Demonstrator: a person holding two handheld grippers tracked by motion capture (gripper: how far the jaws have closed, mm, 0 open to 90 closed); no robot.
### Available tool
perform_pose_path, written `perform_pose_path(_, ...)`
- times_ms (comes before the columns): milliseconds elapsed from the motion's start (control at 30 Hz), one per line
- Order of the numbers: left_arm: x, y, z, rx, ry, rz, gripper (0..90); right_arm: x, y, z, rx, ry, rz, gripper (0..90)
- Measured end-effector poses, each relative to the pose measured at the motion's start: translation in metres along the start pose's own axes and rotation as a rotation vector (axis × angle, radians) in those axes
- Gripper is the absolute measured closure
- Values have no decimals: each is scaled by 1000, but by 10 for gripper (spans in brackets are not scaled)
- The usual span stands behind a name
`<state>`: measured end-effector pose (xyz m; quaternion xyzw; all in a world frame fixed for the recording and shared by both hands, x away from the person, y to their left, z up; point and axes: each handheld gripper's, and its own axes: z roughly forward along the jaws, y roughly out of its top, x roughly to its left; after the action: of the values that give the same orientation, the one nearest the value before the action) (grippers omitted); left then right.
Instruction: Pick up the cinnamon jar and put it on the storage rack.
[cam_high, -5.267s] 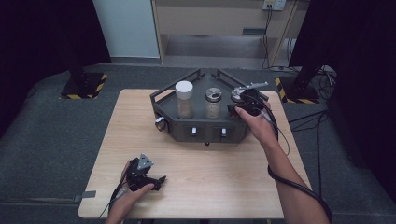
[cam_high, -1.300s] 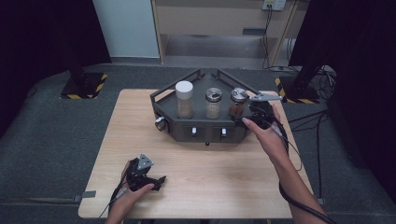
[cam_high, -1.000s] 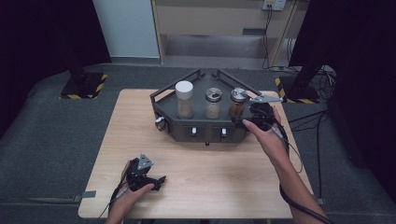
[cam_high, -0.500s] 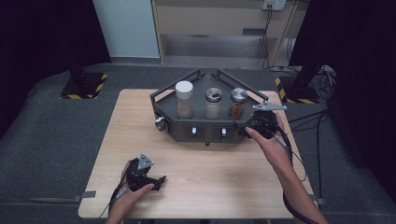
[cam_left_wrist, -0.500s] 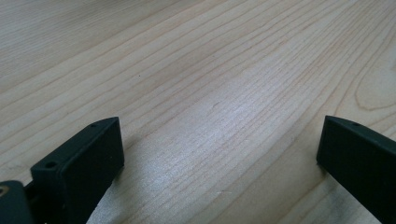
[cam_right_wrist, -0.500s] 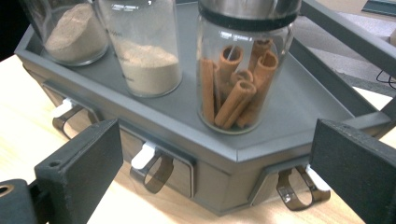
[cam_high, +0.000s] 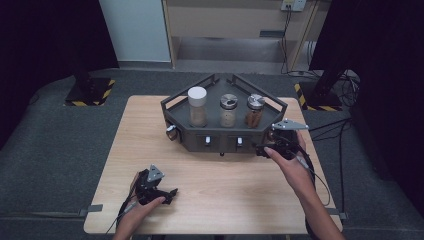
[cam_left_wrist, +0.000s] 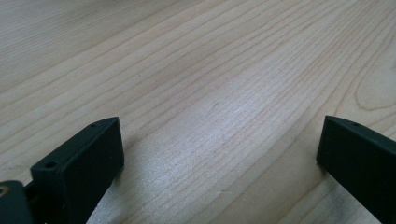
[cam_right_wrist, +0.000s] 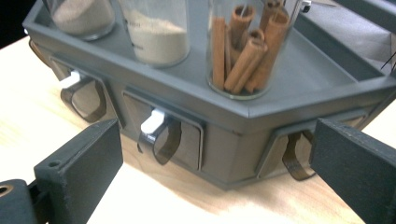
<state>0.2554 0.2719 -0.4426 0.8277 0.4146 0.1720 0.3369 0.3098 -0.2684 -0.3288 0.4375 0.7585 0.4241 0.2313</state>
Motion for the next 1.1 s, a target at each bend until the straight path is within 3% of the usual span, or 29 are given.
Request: perform_pose_path(1100, 0, 0, 0, -3, -1, -2, 0, 4, -57, -2, 49, 0, 16, 29)
